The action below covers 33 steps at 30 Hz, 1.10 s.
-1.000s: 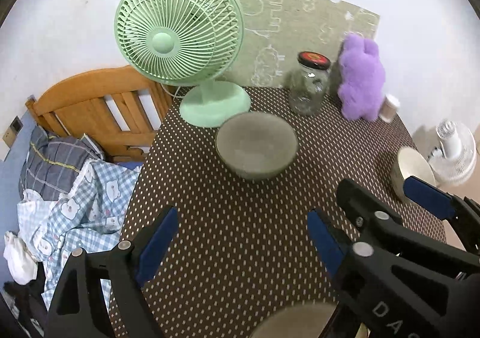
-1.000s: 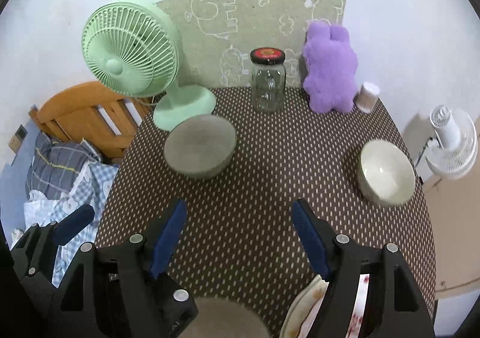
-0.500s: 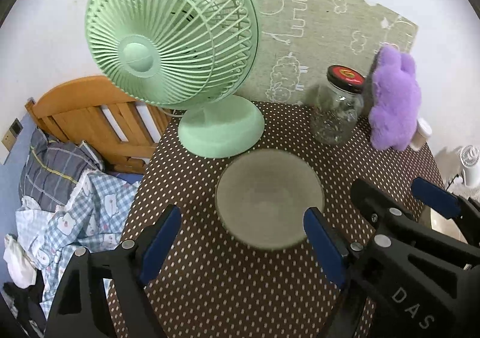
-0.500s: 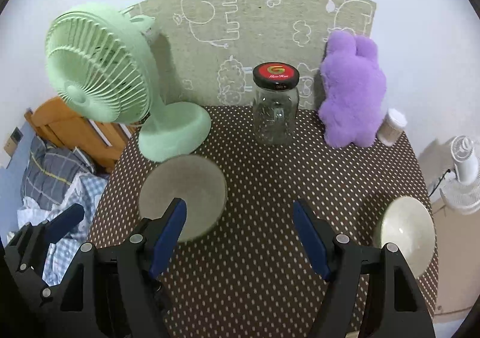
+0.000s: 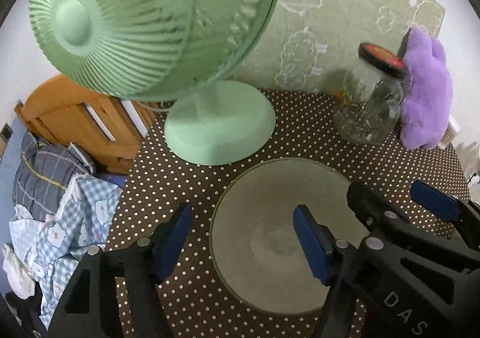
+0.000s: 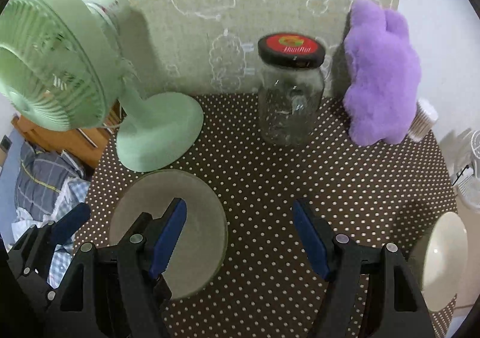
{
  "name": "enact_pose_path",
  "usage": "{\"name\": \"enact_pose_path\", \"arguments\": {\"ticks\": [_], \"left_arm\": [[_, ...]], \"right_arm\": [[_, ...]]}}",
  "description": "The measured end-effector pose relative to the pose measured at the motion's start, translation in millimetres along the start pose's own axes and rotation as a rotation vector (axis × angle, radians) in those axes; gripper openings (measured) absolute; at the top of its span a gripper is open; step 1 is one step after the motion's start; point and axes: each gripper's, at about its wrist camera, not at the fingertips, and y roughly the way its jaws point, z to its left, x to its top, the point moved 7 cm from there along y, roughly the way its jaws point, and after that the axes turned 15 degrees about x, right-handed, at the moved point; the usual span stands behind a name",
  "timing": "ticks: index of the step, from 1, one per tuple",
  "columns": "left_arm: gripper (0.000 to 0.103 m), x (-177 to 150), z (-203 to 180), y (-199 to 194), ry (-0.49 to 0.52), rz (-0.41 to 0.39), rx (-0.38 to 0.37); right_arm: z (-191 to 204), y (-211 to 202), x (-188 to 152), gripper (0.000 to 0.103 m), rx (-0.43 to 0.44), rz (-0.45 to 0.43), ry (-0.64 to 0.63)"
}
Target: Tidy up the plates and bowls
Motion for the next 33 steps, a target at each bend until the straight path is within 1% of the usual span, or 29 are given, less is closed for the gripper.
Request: {"name": "enact_pose_path", "arguments": {"ticks": [2,4,6,7,9,11,12,13,14,15,16,20,22,25,33], "left_arm": [[0.067,-2,0,9,0.000,0.011,0.005],[0.066,-4,0,16,-0.007,0.020,-0.005],[0.063,-5,-2,19,-0.013,0.031,-0.010],[0.060,-6,-3,21,-0.011,0.034,-0.012],[0.055,-7,-6,24,-0.004,0.040,-0.016],[0.048,-9,-8,27,-0.001,0.050,-0.013],[0.048,-9,-7,27,-0.005,0.046,-0.008],[0.045,-9,-6,27,-0.006,0.043,-0.007],[0.043,-9,-5,27,-0.006,0.038,-0.003],[0.042,-8,-5,27,-0.004,0.034,0.000],[0.041,-8,-4,27,-0.002,0.030,0.008],[0.039,-8,-3,29,-0.008,0.037,-0.002],[0.039,-8,-3,29,-0.011,0.039,-0.005],[0.038,-8,-3,27,-0.024,0.045,-0.021],[0.038,-11,-4,22,-0.014,0.042,-0.012]], "right_arm": [[0,11,-1,0.069,0.001,0.012,0.000],[0,19,-4,0.068,0.003,0.021,0.000],[1,25,-5,0.065,0.015,0.023,0.005],[0,28,-6,0.065,0.017,0.024,0.008],[0,33,-7,0.060,0.024,0.034,0.007],[1,39,-9,0.053,0.030,0.046,0.008],[2,40,-9,0.050,0.032,0.049,0.005],[3,41,-9,0.045,0.036,0.051,0.004],[3,42,-9,0.042,0.034,0.048,-0.001],[3,42,-9,0.041,0.030,0.047,-0.006],[4,42,-9,0.038,0.030,0.047,-0.011],[6,43,-8,0.029,0.027,0.047,-0.021],[6,44,-8,0.029,0.029,0.051,-0.020],[7,42,-8,0.025,0.038,0.051,-0.015],[9,38,-10,0.025,0.046,0.054,-0.016]]}}
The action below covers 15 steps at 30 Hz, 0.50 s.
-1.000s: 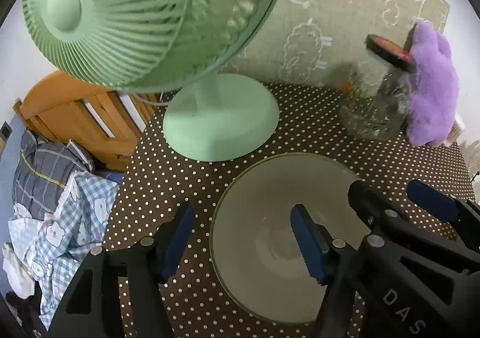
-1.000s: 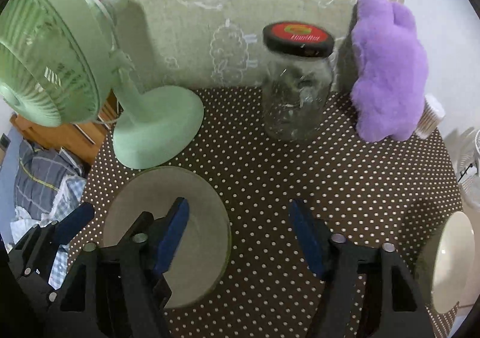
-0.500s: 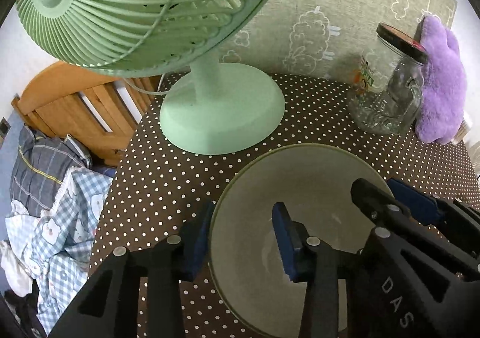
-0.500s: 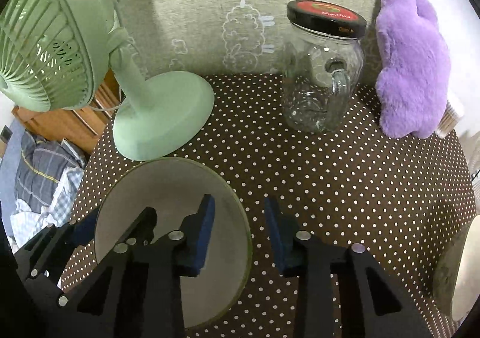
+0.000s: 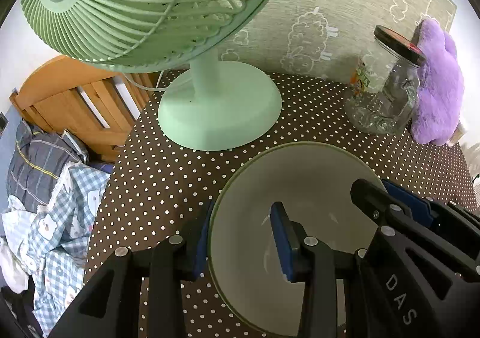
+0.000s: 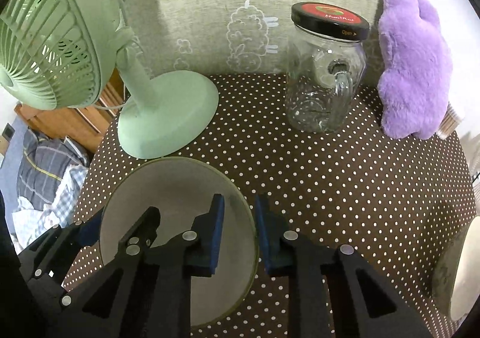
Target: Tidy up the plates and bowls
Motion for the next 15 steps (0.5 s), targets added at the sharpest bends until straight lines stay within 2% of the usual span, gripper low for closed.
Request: {"name": "enact_pose_path", "arguments": {"ticks": [15], "left_arm": [[0.038,-20,-4,-18,0.001,0.033,0.000]], "right_arm": [[2,-19,-20,0.025,0.007,0.028,0.022]]}}
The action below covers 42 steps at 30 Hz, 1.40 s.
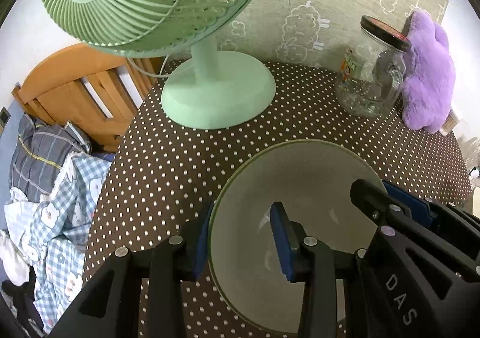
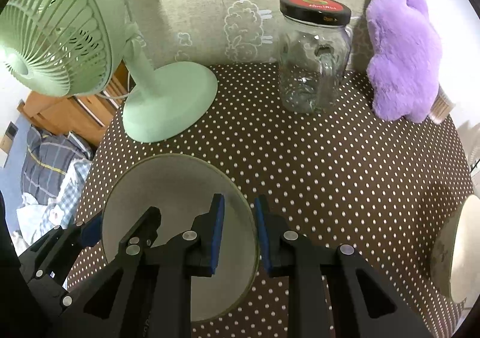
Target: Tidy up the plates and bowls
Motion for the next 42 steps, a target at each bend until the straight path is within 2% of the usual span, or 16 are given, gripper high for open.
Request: {"name": "enact_pose_path", "arguments": {"ticks": [13,28,42], "left_arm": [[0.038,-18,-5,-25,0.033,-0.007,-0.048],[0.038,-37,6,-90,0.077,-0.077,-0.103],[0.038,-83,16,-146,0.116,-0.102,-0.149]], "right_arm": [[-3,-28,-25,0.025,-0.039,-0.003,0.032],[13,-98,-51,0.025,-0.088,-0.081,0.074],[32,-162,-101,0.025,-0.132,-0.120,0.114]]}}
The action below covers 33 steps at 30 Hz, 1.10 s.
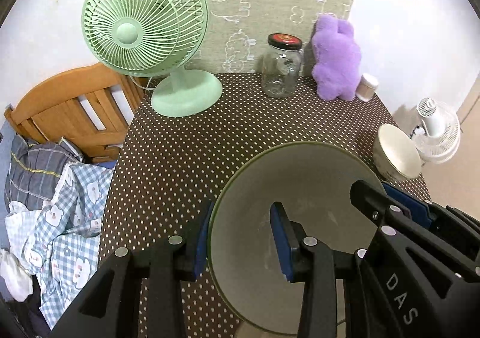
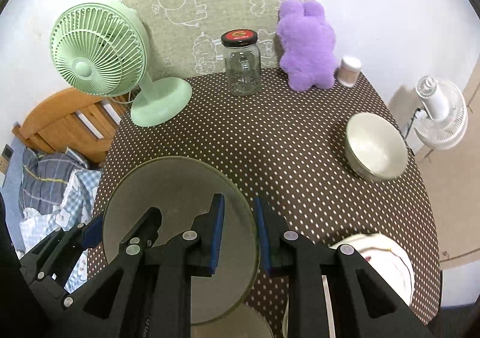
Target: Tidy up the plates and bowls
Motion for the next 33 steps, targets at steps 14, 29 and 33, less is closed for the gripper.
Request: {"name": "enact_pose_path", "arguments": {"ticks": [14,29,33], "left_arm": [[0.038,-61,-17,-17,0.072,0.053,-0.057],[0.038,-106,-12,-11,0.136,0.080,-0.068],[0.038,-114,-10,-8,0.138,0.089,-0.072]], "right_arm": [[-15,-34,-66,0.025,-0.057,0.028,0.091],[-18,-30,-123,0.025,-0.081,0.068,0.164],[-16,-25,-132,0.025,-0.084,0.082,0.170]]}}
